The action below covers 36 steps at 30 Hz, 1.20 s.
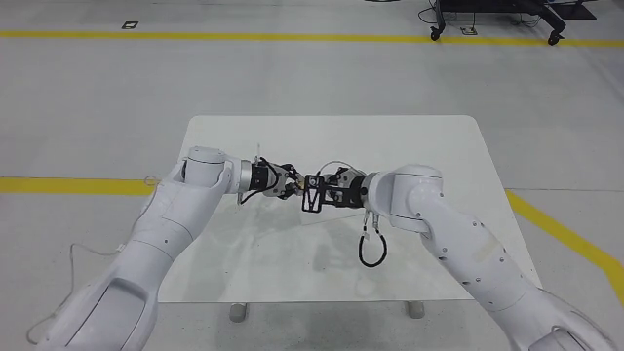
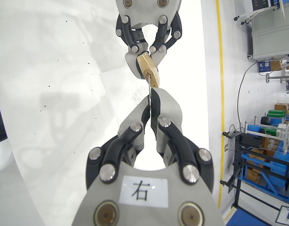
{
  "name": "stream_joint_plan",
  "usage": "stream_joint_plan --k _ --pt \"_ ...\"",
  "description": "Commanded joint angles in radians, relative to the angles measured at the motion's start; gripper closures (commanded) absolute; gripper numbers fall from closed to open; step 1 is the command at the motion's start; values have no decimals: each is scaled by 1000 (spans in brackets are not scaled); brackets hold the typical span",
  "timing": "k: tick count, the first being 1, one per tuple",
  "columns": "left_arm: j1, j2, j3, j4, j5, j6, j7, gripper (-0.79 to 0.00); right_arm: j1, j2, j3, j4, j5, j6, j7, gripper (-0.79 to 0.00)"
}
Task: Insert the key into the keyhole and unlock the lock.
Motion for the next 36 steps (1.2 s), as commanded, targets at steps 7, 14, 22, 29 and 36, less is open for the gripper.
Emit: stream_joint_plan --k 7,14,22,29,36 --pt "2 2 -8 -14 11 -48 27 0 -13 2 13 -23 -4 40 21 0" --pt "6 3 -22 -23 2 -90 33 0 -13 2 13 -23 -4 40 21 0" --pt "44 9 -49 -74 -4 -116 101 0 -43 9 26 -59 -73 81 22 0" --pt "60 15 -62 -104 5 -109 123 0 -40 0 -54 -103 -209 94 157 0" --pt "74 20 -68 -132 35 -132 149 0 -17 -18 -106 -103 -241 121 189 0"
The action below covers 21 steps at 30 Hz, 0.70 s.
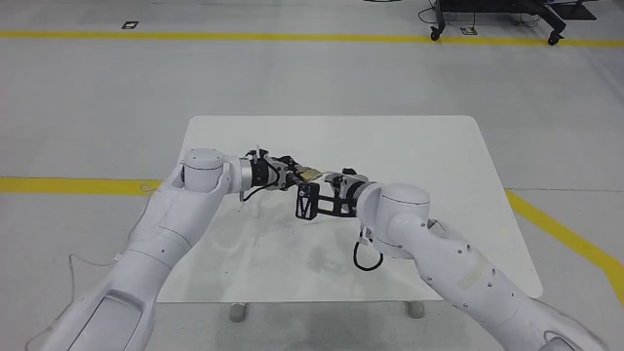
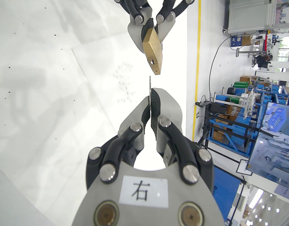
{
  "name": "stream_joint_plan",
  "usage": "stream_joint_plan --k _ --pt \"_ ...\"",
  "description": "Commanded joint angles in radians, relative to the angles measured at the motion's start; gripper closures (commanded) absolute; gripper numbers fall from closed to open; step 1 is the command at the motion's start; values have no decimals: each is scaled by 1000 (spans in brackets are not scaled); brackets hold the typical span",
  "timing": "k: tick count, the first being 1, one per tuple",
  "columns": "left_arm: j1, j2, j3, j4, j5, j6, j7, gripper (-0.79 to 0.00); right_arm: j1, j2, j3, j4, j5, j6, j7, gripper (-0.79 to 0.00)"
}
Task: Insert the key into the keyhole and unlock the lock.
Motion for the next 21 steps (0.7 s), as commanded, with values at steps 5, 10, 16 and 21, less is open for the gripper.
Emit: stream_joint_plan --k 5,10,16,21 --pt "9 0 0 -14 7 6 6 0 15 -13 -33 10 -22 9 12 0" --pt "10 0 -1 -15 7 14 6 0 23 -21 -40 21 -20 13 18 0" --pt "9 -1 0 -14 10 18 3 0 28 -29 -43 31 -22 13 25 0" --pt "8 -2 0 -11 7 19 -1 0 36 -37 -55 44 -33 17 44 0"
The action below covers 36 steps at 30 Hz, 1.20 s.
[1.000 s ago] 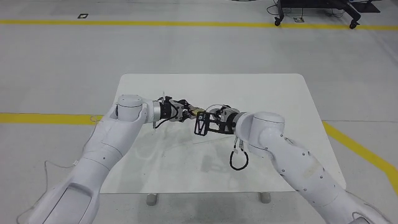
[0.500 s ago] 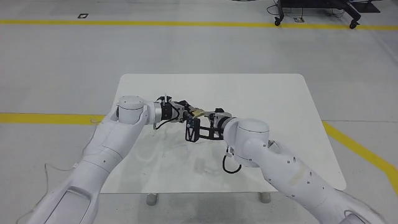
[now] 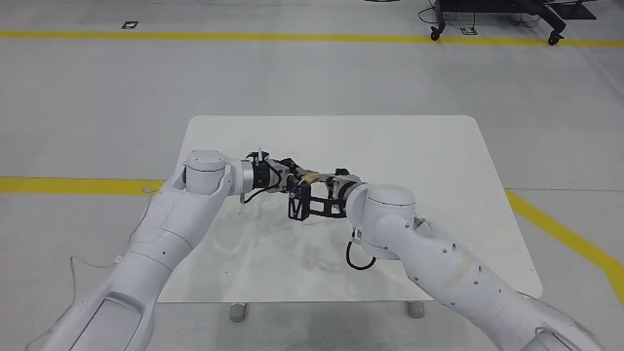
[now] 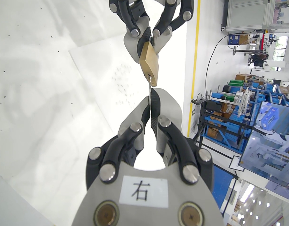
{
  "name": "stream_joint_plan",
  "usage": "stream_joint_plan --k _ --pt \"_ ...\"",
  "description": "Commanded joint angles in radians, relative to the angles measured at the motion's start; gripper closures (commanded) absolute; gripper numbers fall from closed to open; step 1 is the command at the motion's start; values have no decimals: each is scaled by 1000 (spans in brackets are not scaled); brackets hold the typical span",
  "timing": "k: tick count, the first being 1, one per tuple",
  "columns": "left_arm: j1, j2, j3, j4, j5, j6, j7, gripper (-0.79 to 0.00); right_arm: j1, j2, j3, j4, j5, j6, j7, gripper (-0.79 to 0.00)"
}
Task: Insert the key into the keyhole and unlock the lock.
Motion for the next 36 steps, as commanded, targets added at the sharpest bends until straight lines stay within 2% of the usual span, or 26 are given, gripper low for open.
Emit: stream_joint_plan --k 1,15,25,31,36 --pt "0 0 0 1 0 -1 -2 0 3 -3 -4 4 -1 2 3 0" --pt "4 -4 -4 -4 -9 -4 20 0 5 -21 -11 7 -28 14 33 0" --pt "23 0 -23 -41 9 -51 55 0 -7 -36 -30 -15 -90 56 124 0" --pt "44 6 -55 -72 1 -117 72 0 -13 -43 -30 -21 -104 77 106 0" --pt "52 9 -70 -78 -3 -121 73 0 -13 -43 -30 -21 -104 77 106 0"
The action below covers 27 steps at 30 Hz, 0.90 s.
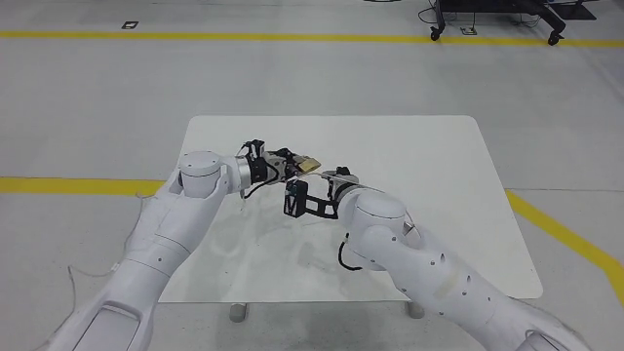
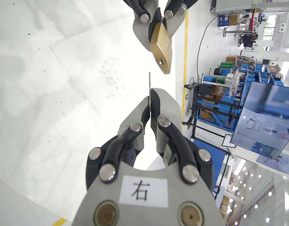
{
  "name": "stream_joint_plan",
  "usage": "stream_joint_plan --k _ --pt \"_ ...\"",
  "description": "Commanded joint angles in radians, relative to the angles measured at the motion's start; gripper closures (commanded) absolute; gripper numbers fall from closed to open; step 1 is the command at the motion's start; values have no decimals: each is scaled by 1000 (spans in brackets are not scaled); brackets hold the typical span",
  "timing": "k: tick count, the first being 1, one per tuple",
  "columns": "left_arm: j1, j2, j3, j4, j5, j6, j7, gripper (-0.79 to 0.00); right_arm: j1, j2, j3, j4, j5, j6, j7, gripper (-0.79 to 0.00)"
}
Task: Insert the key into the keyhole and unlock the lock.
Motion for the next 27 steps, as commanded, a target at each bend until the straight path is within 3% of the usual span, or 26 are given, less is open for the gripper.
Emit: stream_joint_plan --k 1,8,27 --pt "0 0 0 0 0 0 0 0 0 0 0 0 0 0 0 0" --pt "23 0 -2 -29 17 -2 60 0 -20 0 -11 11 -86 8 21 0" --pt "37 -2 1 -51 41 75 110 0 61 -99 -133 115 -121 61 165 0"
